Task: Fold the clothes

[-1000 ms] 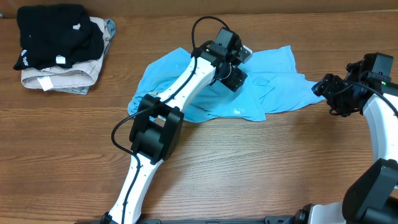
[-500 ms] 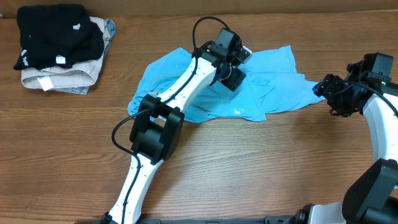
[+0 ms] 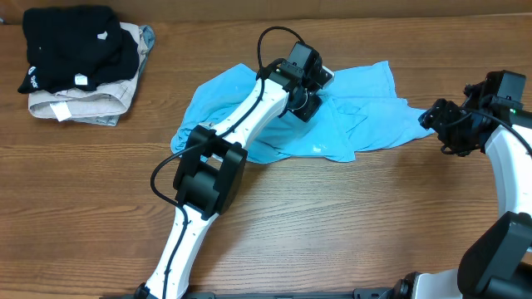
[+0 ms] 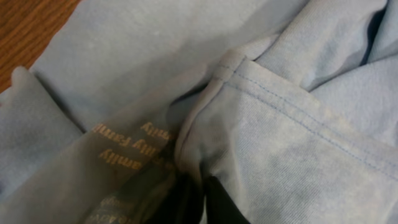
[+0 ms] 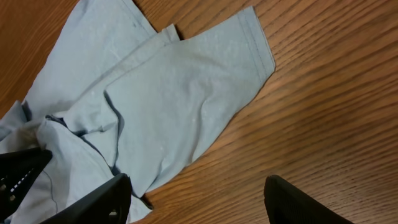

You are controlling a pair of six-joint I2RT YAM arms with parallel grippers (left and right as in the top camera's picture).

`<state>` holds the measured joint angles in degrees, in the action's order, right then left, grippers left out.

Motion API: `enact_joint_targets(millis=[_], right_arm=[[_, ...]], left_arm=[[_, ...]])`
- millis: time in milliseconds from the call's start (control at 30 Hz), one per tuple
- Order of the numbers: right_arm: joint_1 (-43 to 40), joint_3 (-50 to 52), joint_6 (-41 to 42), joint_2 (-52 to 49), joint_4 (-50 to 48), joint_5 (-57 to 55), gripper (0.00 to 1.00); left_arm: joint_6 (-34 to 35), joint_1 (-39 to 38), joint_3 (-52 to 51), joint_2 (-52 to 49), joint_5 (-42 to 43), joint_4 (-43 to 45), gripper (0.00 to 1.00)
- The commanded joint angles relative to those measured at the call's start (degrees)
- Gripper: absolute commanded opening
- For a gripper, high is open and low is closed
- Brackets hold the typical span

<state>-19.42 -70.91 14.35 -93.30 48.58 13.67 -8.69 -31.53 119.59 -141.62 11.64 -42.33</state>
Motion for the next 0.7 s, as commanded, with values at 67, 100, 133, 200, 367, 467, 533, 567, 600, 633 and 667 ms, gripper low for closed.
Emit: enact_joint_targets(millis=[67, 100, 133, 200, 367, 467, 533, 567, 600, 633, 667], right_arm=[[-0.2, 0.46, 0.2, -0.17, -0.28, -0.61, 0.72], [-0.2, 0.46, 0.22, -0.17, -0.28, -0.59, 0.72], [-0.2, 0.46, 0.2, -0.17, -0.28, -0.59, 0.72], [-0.2, 0.46, 0.2, -0.17, -0.26, -0.61, 0.72], [-0.17, 0.46, 0.24, -0.17, -0.31, -0.57, 0.7], [-0.13, 0.46, 0.92, -0.17, -1.05, -0.52, 0.69], [-0.13, 0.46, 0.92, -0.17, -1.81, -0.26, 0.69], [-0.13, 0.46, 0.92, -0.17, -2.03, -0.07, 0.69], [-0.13, 0.46, 0.92, -0.17, -2.16, 0.02, 0.69], [-0.13, 0.46, 0.9, -0.17, -2.23, 0.02, 0.69], [-0.13, 0.46, 0.87, -0.17, -2.21, -0.04, 0.69]], left_arm=[[3.63, -0.28, -0.24, -0.61, -3.41, 0.59, 0.04], [4.09, -0.26, -0.24, -0.61, -3.76, 0.59, 0.04], [4.07, -0.28, -0.24, -0.61, -3.76, 0.59, 0.04], [4.09, -0.28, -0.24, -0.61, -3.74, 0.55, 0.04], [4.42, -0.33, 0.94, 0.11, -4.44, -0.37, 0.04], [4.9, -0.2, 4.22, 2.32, -4.79, -5.01, 0.04], [4.87, -0.22, 6.95, 4.22, -4.79, -9.03, 0.04], [4.87, -0.22, 8.35, 5.27, -4.76, -11.15, 0.04], [4.9, -0.22, 9.64, 6.36, -4.74, -13.11, 0.04], [4.9, -0.28, 11.02, 7.61, -4.74, -15.26, 0.04], [4.9, -0.39, 12.15, 8.66, -4.74, -17.07, 0.04]])
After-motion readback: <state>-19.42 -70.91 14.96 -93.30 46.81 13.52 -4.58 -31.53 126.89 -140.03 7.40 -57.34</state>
